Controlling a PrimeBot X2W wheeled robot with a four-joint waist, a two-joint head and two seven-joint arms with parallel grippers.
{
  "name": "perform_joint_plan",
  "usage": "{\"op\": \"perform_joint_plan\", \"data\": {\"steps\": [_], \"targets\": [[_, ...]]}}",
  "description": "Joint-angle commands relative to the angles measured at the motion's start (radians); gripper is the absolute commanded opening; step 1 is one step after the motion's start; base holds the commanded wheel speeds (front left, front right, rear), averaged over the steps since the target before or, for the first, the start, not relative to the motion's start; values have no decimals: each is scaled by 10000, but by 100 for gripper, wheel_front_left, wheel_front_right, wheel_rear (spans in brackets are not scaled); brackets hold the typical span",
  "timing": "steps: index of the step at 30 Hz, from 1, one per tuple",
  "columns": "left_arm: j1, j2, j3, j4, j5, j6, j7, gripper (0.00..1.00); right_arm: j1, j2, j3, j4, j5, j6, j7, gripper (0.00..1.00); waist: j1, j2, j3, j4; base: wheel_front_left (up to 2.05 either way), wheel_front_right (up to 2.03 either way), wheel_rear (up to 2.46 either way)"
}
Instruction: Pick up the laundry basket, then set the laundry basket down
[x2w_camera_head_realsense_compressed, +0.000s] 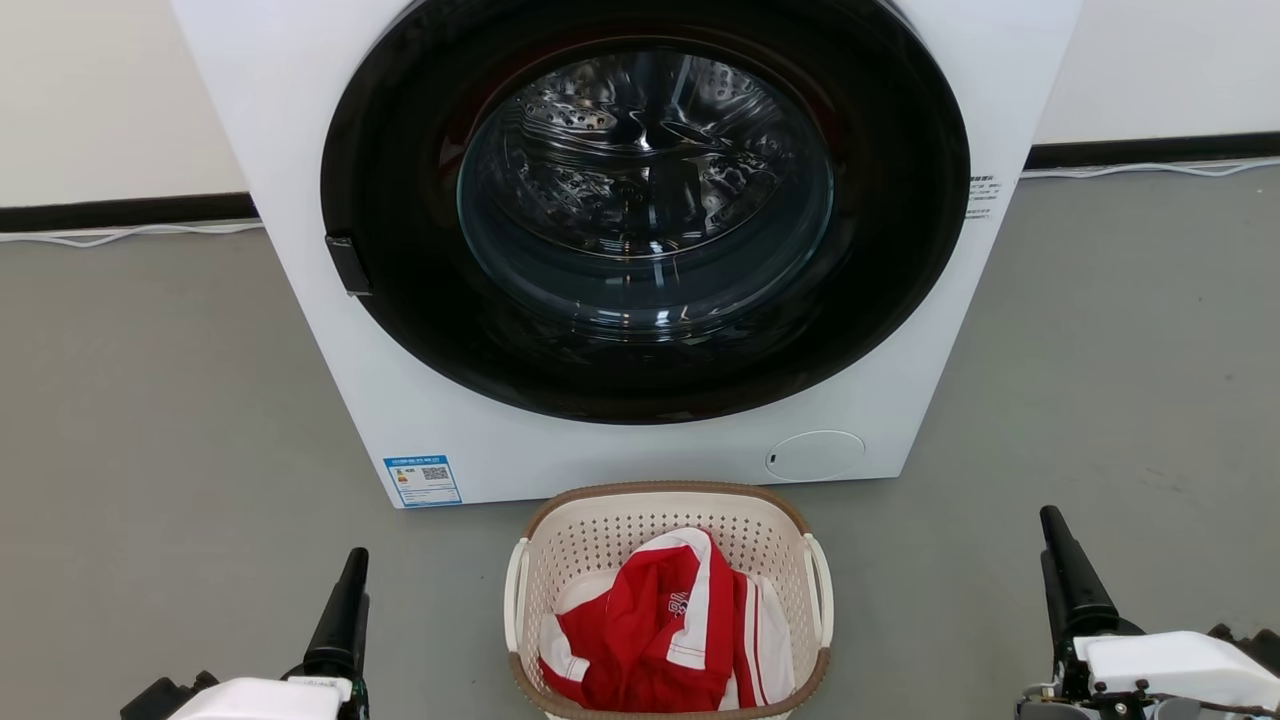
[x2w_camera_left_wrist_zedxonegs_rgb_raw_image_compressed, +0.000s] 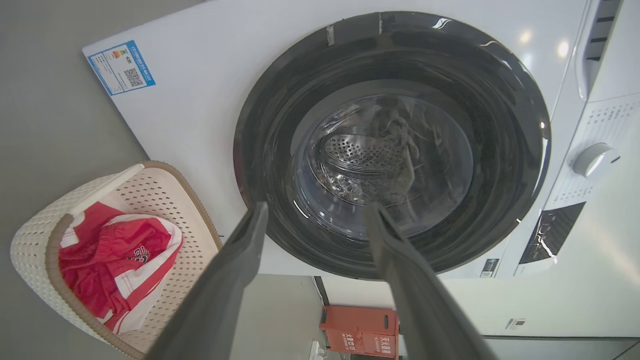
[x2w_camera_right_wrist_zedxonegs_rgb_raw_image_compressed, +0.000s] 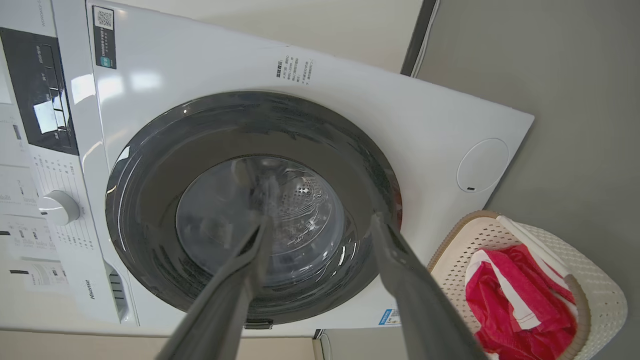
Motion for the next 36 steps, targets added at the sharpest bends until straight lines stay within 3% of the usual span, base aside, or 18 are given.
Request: {"op": "perform_joint_plan", "data": {"steps": [1,36], "targets": [[-345,78,18,-242,380,14,-107,100,-244,-131,82,-330,-499,23,-170,100,-2,0,-2,-6,0,0,0],[-336,116,-96,-359,5247,202,-1103,100,-317,-472,511,-491,-5802,43,-1167,100,-2,0,-32,-201,0,0,0]]}}
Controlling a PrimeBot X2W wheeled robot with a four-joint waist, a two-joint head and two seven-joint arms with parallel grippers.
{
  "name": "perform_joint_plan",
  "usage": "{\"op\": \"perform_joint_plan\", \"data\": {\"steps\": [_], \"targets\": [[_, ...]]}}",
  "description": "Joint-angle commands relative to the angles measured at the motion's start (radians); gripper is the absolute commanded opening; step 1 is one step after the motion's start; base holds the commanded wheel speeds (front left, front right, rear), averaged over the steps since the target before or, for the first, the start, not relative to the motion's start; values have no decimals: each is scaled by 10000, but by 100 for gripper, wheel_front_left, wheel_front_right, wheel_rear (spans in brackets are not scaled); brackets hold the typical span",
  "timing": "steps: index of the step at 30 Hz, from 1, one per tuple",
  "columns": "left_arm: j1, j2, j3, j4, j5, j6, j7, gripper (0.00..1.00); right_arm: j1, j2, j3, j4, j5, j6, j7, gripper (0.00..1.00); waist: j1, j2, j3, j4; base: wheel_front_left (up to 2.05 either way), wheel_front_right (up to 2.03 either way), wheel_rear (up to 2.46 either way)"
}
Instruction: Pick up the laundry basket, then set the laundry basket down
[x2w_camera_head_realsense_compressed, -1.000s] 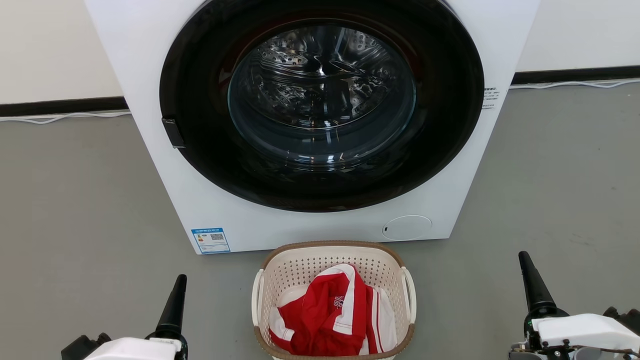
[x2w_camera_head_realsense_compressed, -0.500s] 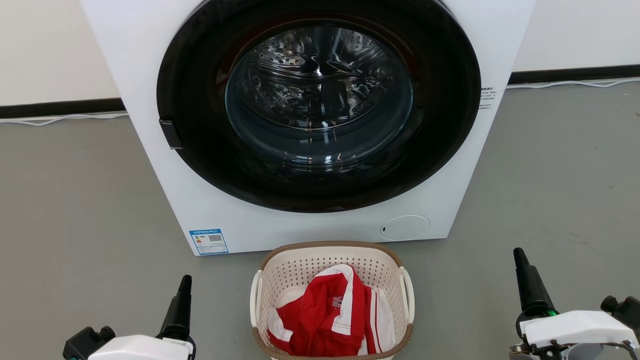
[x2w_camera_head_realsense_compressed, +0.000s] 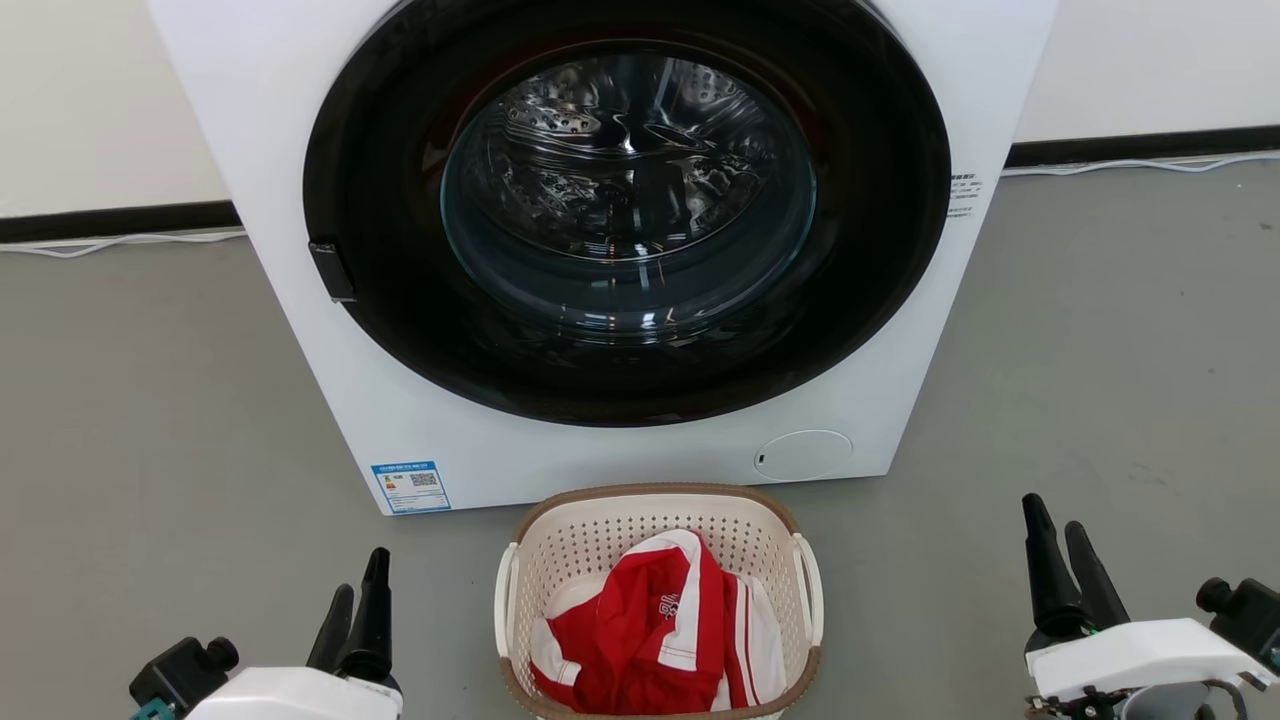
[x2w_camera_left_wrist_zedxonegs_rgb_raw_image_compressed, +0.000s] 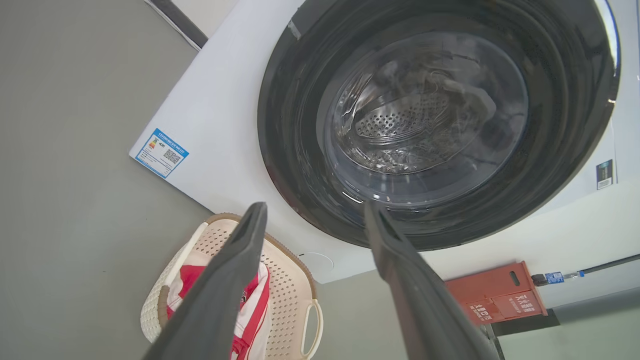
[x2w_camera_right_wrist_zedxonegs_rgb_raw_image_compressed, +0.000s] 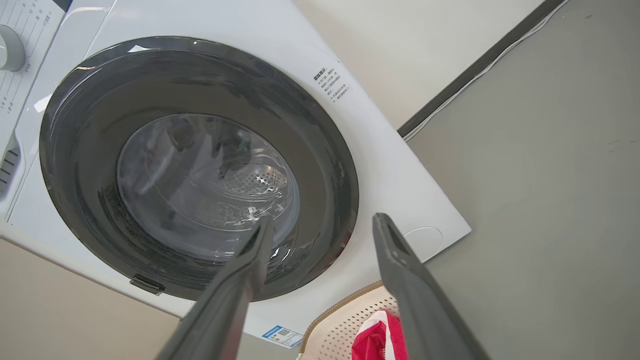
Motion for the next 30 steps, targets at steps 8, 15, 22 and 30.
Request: {"op": "perform_joint_plan", "data": {"steps": [8,15,22,30], "targets": [[-322,108,114,-359,1473,56,-372,100,-316,-228,266,-166,-1485,45,-400,100,0,-1,2,-38,0,0,0],[-332,116,116,-376,2347,60,-577,100,-339,-299,326,-135,-2414,49,-606,100,0,-1,29,-19,0,0,0],[-330,123,118,-360,3049,51,-753,100,-341,-345,429,-118,-3203,53,-782,100,0,-1,36,-5,0,0,0],[-308,132,100,-376,4019,65,-988,100,-311,-389,581,-132,-4258,58,-1018,100,0,-1,42,-11,0,0,0]]}}
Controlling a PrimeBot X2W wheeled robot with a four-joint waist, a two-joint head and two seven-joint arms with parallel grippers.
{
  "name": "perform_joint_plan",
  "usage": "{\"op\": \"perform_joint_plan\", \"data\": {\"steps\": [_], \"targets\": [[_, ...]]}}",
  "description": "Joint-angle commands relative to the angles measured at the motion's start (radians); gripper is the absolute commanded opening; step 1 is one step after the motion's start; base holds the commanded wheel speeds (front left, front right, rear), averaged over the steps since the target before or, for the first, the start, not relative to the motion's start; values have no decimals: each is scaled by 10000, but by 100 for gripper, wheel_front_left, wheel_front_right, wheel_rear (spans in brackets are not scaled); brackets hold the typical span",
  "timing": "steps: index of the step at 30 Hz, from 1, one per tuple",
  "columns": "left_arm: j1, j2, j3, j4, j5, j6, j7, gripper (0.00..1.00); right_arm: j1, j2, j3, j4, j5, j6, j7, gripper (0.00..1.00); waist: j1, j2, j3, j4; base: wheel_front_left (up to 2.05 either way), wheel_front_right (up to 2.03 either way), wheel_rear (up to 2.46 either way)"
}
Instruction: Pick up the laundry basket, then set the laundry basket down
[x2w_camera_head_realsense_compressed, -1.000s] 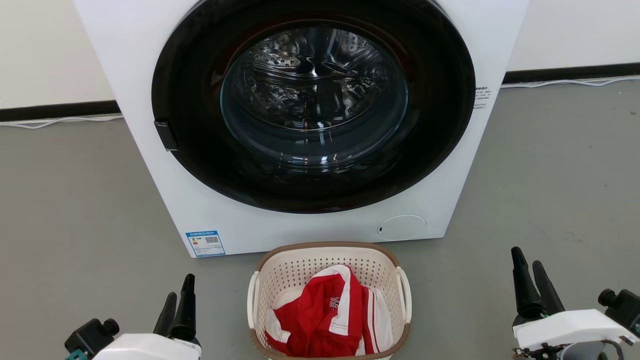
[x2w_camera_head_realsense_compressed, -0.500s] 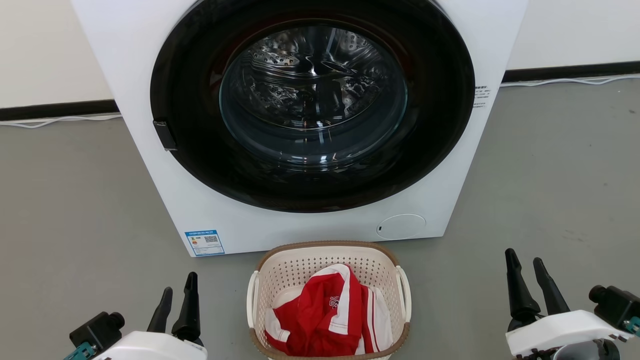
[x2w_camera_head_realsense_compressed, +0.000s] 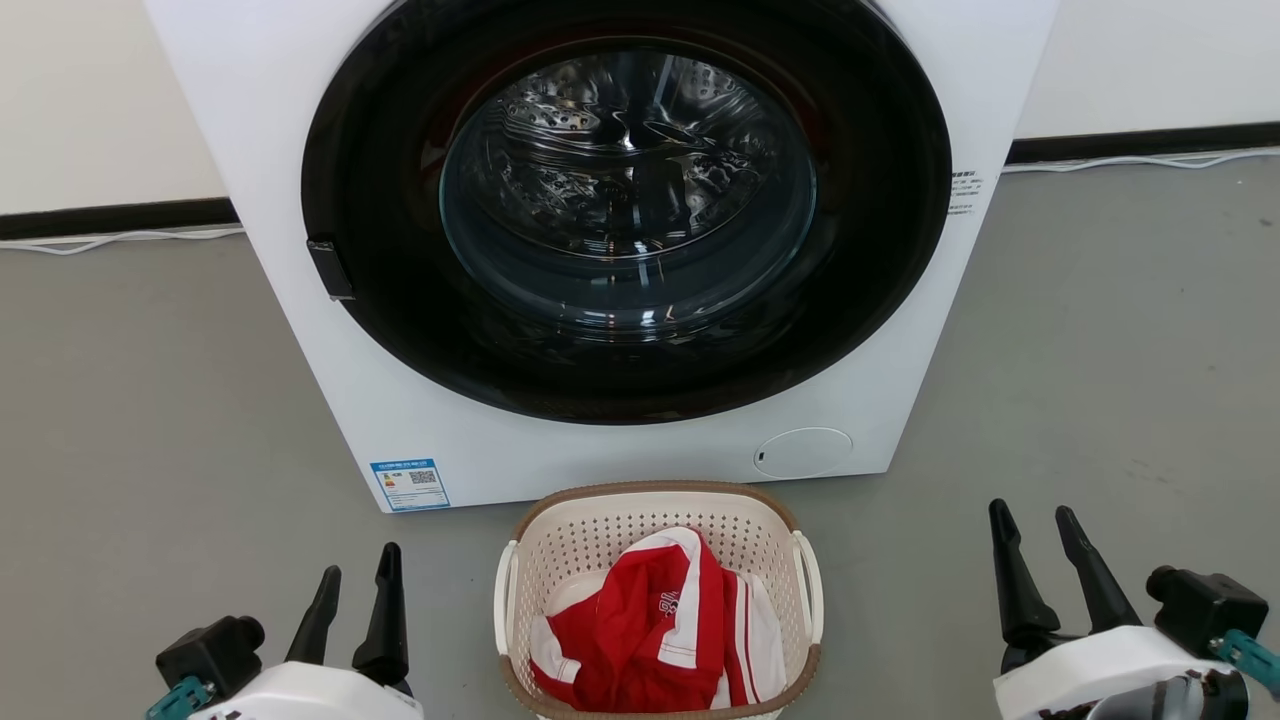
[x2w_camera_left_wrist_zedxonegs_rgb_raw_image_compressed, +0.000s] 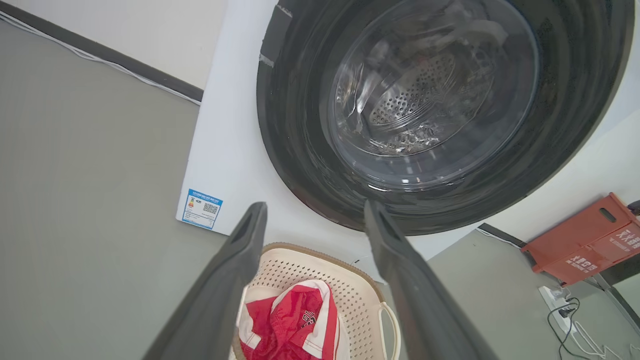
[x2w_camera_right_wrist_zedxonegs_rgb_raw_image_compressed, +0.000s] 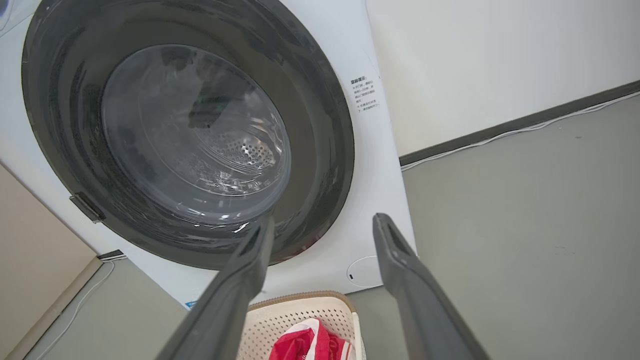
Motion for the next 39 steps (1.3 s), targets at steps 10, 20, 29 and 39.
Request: {"op": "perform_joint_plan", "data": {"steps": [10,20,29,39], "targets": [[-304,120,130,-289,1333,42,-408,100,-310,-252,268,-215,-1411,62,-451,100,0,-1,16,-30,0,0,0],[-310,131,123,-270,2527,59,-701,100,-273,-228,308,-119,-2638,68,-745,100,0,-1,50,-97,0,0,0],[-320,141,96,-216,3537,76,-964,100,-249,-152,212,-18,-3636,73,-1007,100,0,-1,54,-123,0,0,0],[-309,144,101,-197,3921,80,-1062,100,-276,-118,179,94,-3969,75,-1106,100,0,-1,40,-120,0,0,0]]}}
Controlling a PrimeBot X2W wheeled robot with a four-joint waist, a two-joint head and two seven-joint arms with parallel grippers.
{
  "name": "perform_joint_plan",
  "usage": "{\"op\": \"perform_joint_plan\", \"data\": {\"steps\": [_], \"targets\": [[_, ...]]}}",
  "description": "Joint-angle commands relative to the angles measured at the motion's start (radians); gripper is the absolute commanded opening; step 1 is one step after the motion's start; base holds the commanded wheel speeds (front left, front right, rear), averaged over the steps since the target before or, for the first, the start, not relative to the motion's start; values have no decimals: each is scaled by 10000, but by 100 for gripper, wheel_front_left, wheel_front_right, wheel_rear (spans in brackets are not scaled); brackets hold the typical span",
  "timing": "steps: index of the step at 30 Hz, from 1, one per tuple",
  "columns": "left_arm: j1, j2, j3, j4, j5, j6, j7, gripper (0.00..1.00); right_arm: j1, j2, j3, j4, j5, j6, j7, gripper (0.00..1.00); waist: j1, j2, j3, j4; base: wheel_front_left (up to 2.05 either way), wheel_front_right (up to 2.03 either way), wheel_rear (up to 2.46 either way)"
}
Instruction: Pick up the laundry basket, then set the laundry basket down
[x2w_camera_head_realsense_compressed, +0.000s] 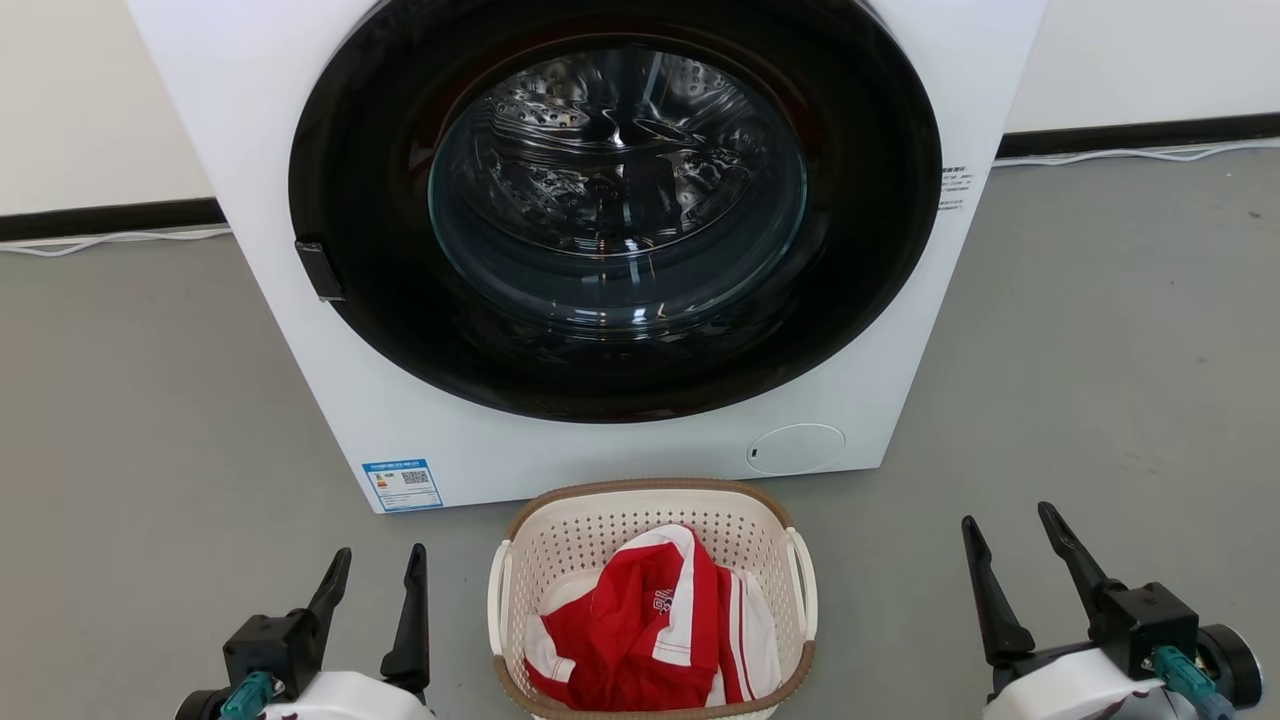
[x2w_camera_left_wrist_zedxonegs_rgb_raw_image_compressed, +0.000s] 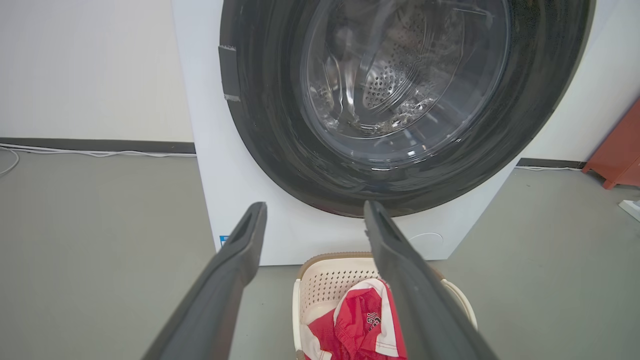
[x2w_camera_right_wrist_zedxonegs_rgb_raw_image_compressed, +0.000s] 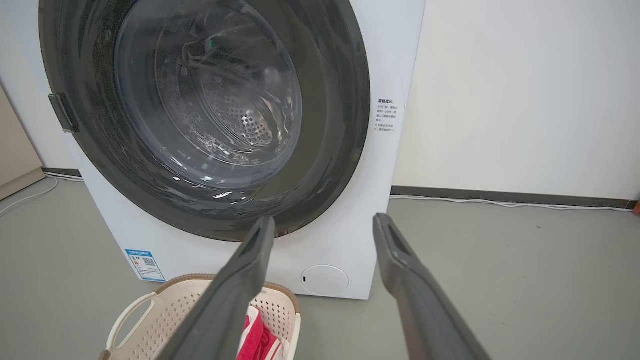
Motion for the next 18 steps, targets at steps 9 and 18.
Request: {"op": "perform_joint_plan", "data": {"steps": [9,18], "targets": [[-388,114,207,-180,23,66,-136,100,-382,-86,169,-139,46,63,-137,100,0,0,120,27,0,0,0],[-700,114,94,-99,-3,48,-136,100,-733,111,51,138,118,63,-137,100,0,0,720,52,0,0,0]]}}
